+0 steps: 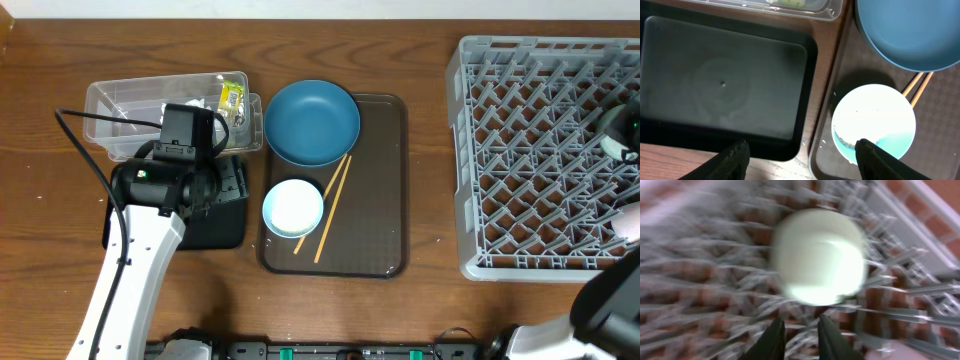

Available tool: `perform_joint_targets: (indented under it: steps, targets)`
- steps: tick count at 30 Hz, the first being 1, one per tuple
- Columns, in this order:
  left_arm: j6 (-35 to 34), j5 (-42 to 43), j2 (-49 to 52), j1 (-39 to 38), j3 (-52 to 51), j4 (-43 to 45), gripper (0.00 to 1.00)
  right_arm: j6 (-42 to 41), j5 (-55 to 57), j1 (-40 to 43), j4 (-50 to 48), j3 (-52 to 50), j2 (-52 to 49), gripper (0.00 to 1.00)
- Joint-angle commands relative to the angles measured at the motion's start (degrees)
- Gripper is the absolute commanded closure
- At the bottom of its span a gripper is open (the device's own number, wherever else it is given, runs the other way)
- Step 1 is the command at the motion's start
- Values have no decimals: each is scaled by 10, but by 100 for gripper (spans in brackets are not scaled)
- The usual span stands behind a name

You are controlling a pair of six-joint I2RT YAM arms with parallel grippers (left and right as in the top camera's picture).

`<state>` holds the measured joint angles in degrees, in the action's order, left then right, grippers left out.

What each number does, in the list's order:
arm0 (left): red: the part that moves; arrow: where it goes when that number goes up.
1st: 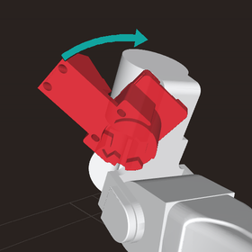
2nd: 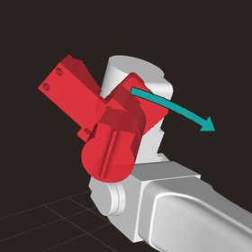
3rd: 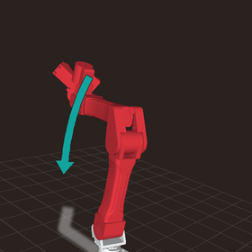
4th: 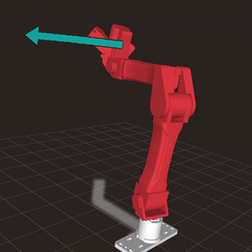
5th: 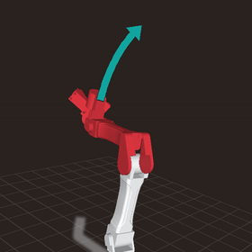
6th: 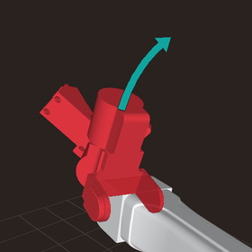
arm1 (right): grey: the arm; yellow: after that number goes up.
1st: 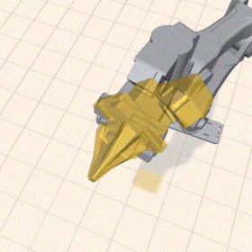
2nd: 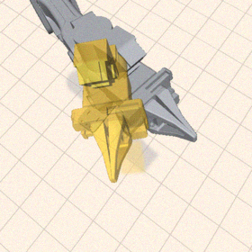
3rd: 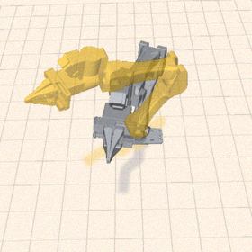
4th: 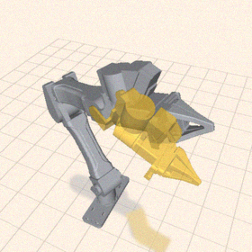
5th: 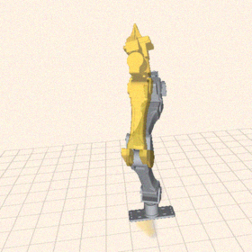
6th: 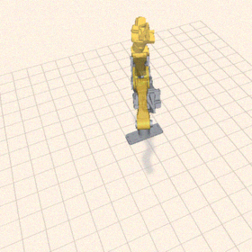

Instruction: Sort waste into correct bins and load items into the dishwasher rack

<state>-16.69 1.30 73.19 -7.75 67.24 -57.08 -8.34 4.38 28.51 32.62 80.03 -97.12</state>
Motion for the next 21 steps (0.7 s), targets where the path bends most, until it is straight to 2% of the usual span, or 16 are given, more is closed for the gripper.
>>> perform_joint_targets:
  steps: [1, 6, 10, 14, 21]
  targets:
    - [0, -5, -1, 2, 7, -3, 29, -13, -107, -39, 14, 1, 55, 72]
    - [1, -5, -1, 2, 7, -3, 29, -12, -158, -125, 60, 1, 97, 62]
    - [0, -5, -1, 2, 7, -3, 28, -12, -152, -200, 115, 1, 98, 62]
    - [0, -2, 6, -9, 7, -3, 28, -8, -99, -257, 176, 1, 94, 62]
    - [0, -3, 45, -80, 7, 16, 28, -9, -42, -308, 237, 1, 94, 60]
